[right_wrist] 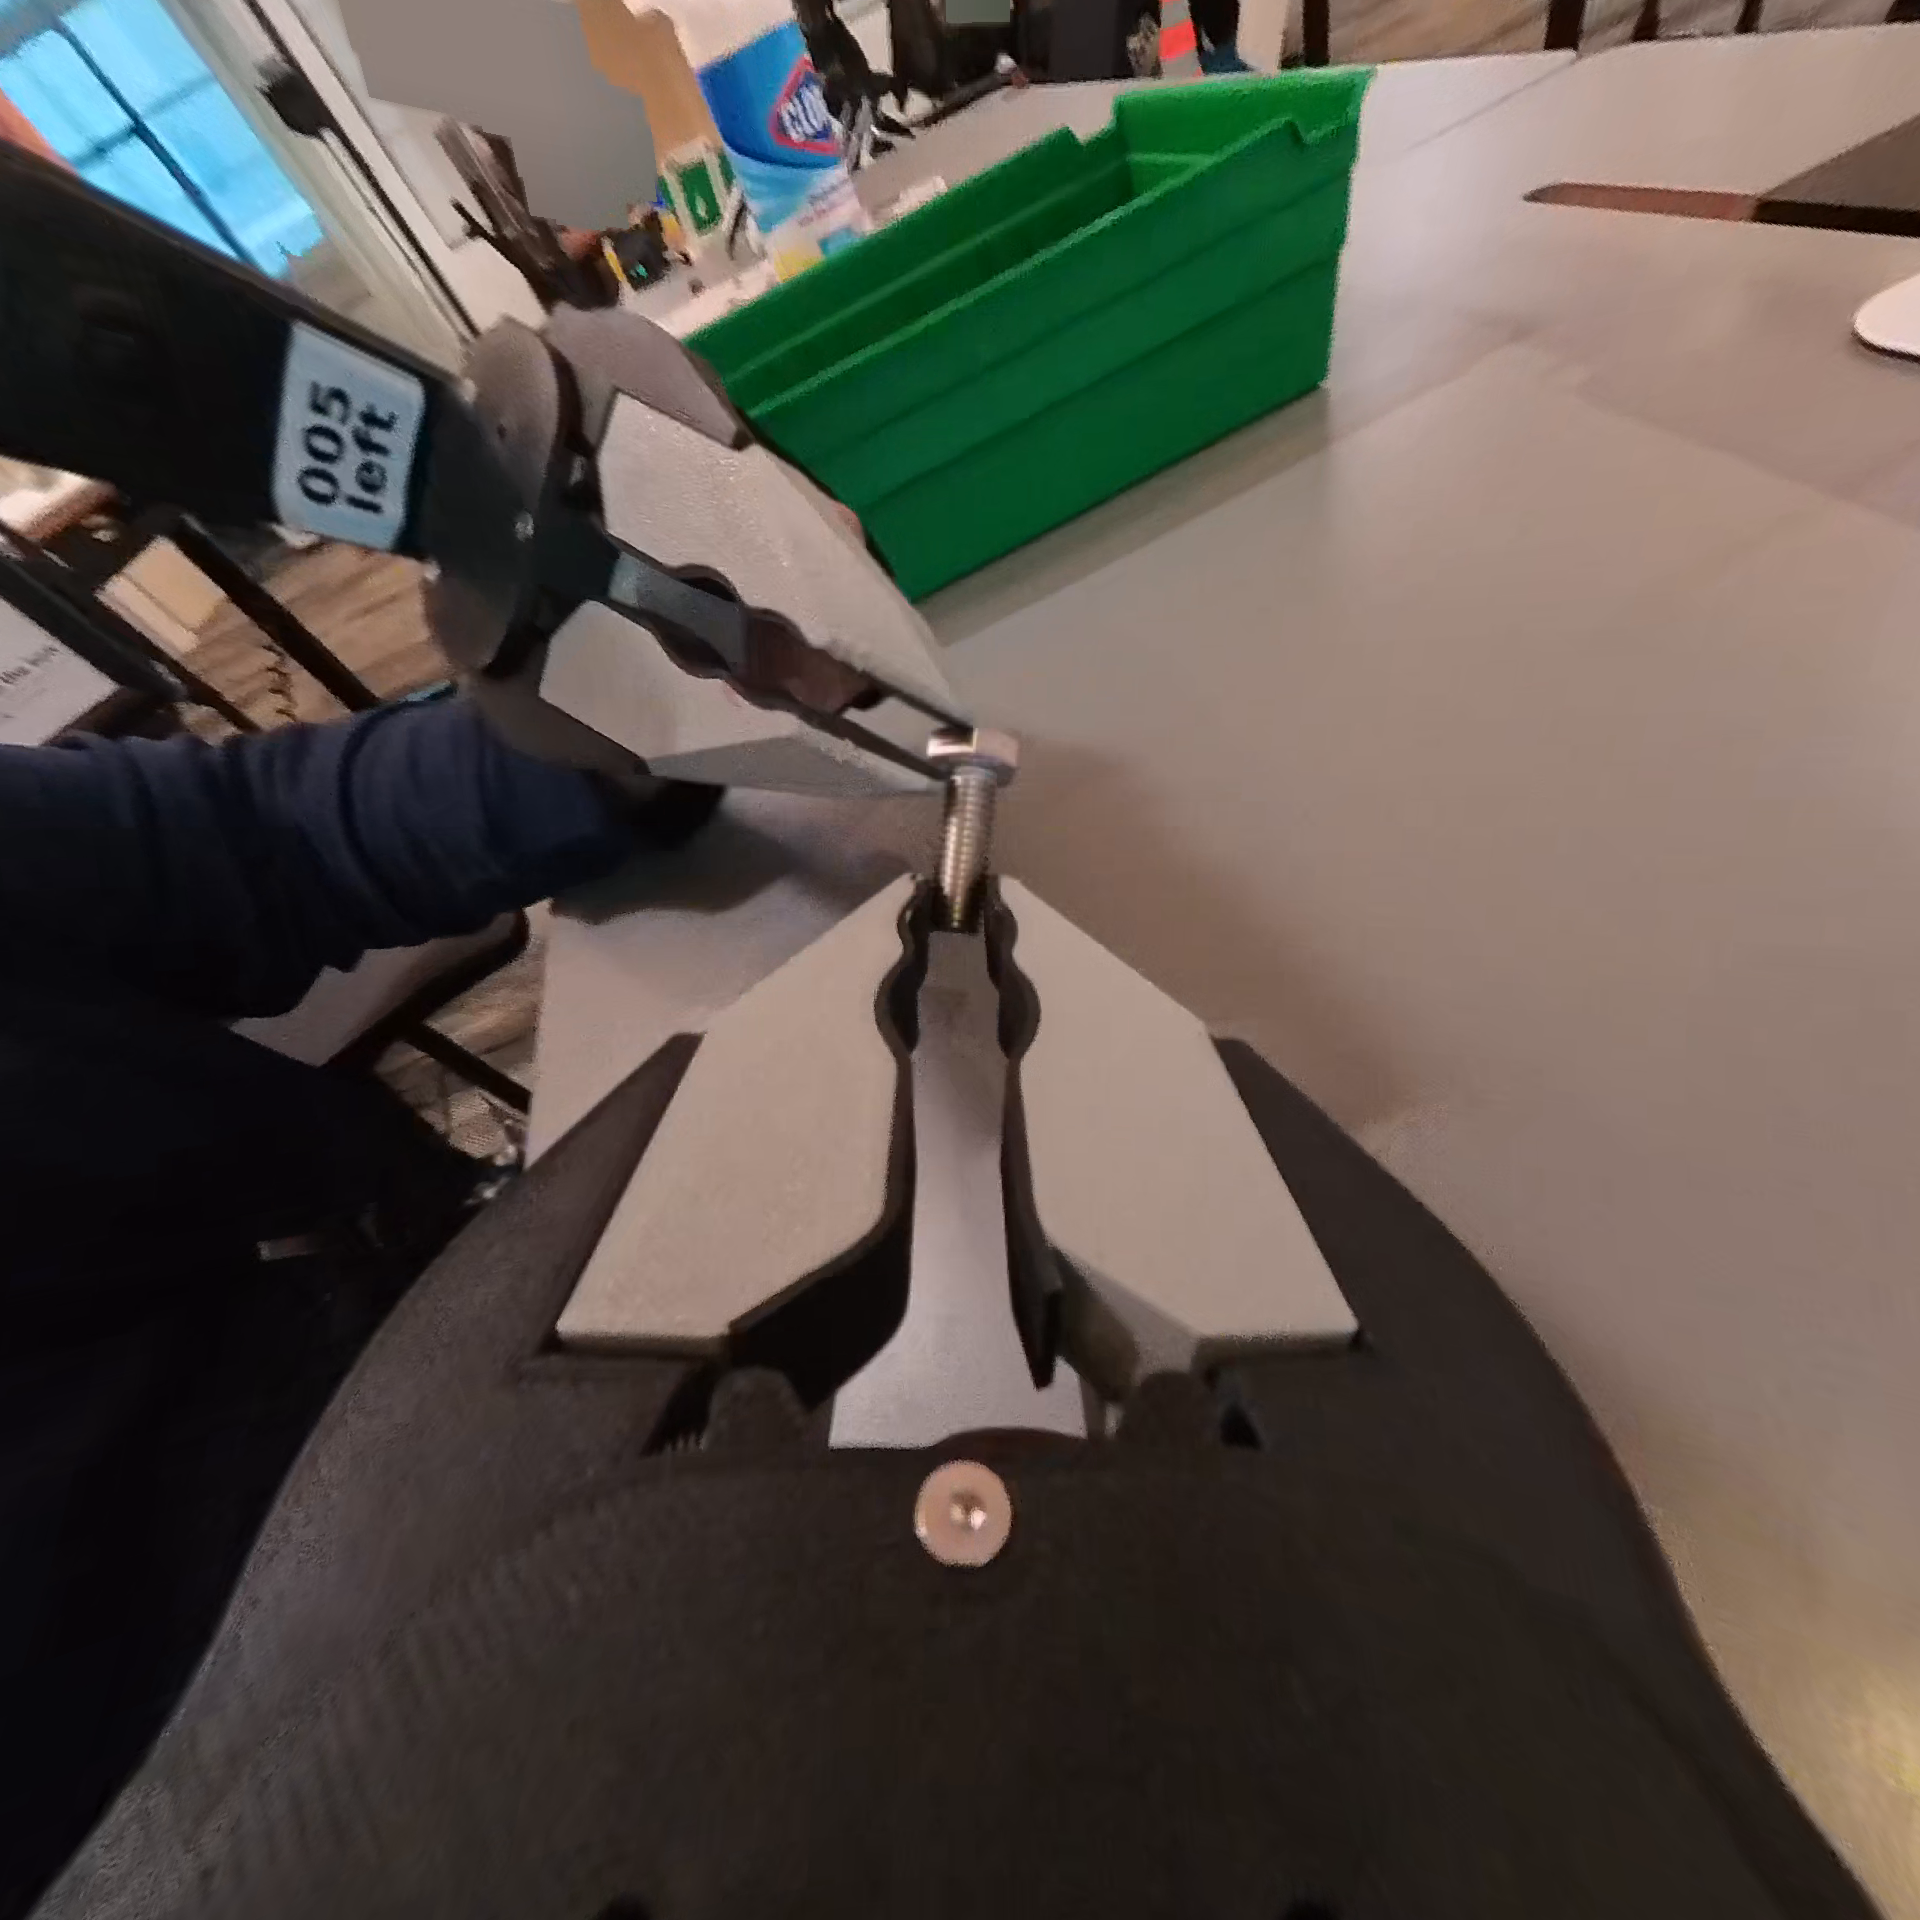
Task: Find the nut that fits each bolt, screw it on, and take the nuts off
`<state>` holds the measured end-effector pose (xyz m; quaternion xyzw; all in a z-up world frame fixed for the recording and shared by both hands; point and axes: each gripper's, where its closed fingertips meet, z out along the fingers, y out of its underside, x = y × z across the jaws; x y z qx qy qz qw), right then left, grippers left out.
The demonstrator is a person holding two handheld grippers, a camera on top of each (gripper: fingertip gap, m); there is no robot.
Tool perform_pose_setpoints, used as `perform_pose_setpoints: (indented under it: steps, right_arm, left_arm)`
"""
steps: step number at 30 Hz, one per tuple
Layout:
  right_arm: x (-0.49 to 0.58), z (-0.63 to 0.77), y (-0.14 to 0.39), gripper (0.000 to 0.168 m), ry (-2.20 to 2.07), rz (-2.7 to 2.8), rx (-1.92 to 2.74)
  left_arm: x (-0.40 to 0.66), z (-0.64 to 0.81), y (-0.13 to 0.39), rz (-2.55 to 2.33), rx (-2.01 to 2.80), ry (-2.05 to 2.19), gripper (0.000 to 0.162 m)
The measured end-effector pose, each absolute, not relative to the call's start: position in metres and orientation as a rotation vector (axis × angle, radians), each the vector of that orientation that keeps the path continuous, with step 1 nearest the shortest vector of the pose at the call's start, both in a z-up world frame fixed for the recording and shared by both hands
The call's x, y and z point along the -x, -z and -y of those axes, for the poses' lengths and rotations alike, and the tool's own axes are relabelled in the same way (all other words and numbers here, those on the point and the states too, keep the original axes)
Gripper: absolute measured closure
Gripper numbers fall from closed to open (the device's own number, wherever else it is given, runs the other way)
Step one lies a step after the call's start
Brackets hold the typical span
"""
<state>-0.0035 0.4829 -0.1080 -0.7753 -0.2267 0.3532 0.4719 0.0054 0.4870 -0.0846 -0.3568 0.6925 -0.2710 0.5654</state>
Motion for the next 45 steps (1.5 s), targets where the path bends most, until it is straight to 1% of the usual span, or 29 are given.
perform_pose_setpoints:
  steps: [1, 5, 9, 12, 16, 19, 20, 24, 27, 32, 34, 40, 44, 45]
  right_arm:
    - [-0.003, -0.487, 0.115, 0.162, -0.793, 0.551, 1.933]
    - [-0.014, -0.486, 0.144, 0.162, -0.611, 0.636, 2.069]
    - [-0.009, -0.483, 0.151, 0.162, -0.632, 0.674, 2.108]
    - [-0.008, -0.482, 0.152, 0.162, -0.638, 0.679, 2.112]
    - [-0.003, -0.479, 0.155, 0.162, -0.651, 0.715, 2.122]
    - [-0.001, -0.478, 0.158, 0.162, -0.615, 0.742, 2.132]
    - [0.000, -0.478, 0.158, 0.162, -0.605, 0.749, 2.133]
    - [-0.002, -0.482, 0.152, 0.162, -0.601, 0.713, 2.107]
    - [-0.004, -0.486, 0.137, 0.161, -0.595, 0.680, 2.032]
    - [0.004, -0.491, 0.105, 0.161, -0.627, 0.633, 1.857]
    - [0.007, -0.493, 0.097, 0.162, -0.616, 0.621, 1.801]
    - [0.011, -0.494, 0.108, 0.161, -0.641, 0.640, 1.845]
    - [-0.004, -0.501, 0.119, 0.162, -0.552, 0.605, 1.911]
    - [-0.011, -0.505, 0.125, 0.162, -0.512, 0.583, 1.943]
  left_arm:
    - [-0.003, -0.486, 0.095, -1.685, 0.854, 0.651, 0.162]
    - [0.004, -0.498, 0.125, -1.789, 0.938, 0.588, 0.156]
    - [0.006, -0.495, 0.151, -1.899, 0.923, 0.471, 0.151]
    - [0.002, -0.490, 0.157, -1.915, 0.917, 0.452, 0.149]
    - [-0.004, -0.493, 0.166, -1.919, 1.004, 0.444, 0.140]
    - [-0.007, -0.491, 0.168, -1.921, 0.995, 0.406, 0.140]
    - [-0.007, -0.489, 0.170, -1.933, 0.984, 0.399, 0.145]
    - [-0.010, -0.491, 0.168, -1.907, 1.002, 0.365, 0.146]
    - [-0.014, -0.492, 0.158, -1.838, 1.085, 0.478, 0.146]
    - [-0.016, -0.482, 0.135, -1.730, 1.220, 0.884, 0.146]
    - [-0.015, -0.479, 0.130, -1.706, 1.243, 0.977, 0.146]
    - [-0.017, -0.481, 0.142, -1.750, 1.230, 0.834, 0.146]
    - [-0.018, -0.491, 0.149, -1.741, 1.266, 0.767, 0.146]
    - [-0.018, -0.495, 0.150, -1.733, 1.289, 0.753, 0.142]
